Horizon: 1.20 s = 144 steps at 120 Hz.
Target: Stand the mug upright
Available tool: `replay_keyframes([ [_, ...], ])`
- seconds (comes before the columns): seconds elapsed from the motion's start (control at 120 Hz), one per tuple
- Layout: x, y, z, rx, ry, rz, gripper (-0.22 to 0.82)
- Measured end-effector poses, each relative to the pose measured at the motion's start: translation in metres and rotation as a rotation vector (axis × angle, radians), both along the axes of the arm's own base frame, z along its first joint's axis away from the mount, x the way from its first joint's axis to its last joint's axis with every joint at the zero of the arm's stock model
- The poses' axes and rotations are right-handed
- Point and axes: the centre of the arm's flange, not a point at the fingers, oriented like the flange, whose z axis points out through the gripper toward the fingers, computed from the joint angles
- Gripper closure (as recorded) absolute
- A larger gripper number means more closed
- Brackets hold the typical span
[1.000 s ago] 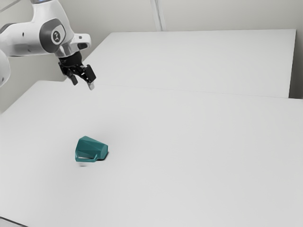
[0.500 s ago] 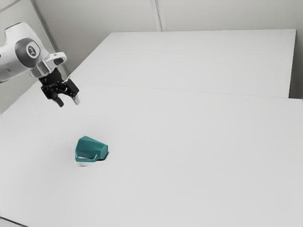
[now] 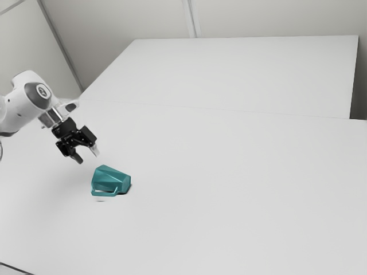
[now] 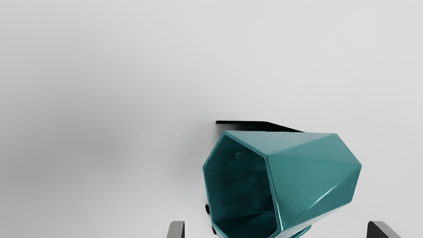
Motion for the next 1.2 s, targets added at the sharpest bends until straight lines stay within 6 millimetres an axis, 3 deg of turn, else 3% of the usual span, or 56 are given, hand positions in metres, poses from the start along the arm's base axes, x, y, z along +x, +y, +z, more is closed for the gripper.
replay_keyframes([
  [0.333, -0.007, 0.010, -0.058, -0.175, -0.002, 0.016, 0.00],
  [0.608, -0.008, 0.010, -0.060, -0.270, -0.067, 0.003, 0.00],
  [0.775, -0.013, 0.009, -0.072, -0.336, -0.083, 0.024, 0.00],
  [1.042, -0.008, -0.006, -0.076, -0.415, -0.118, 0.037, 0.00],
  [1.2, -0.015, -0.016, -0.087, -0.450, -0.095, 0.046, 0.04],
])
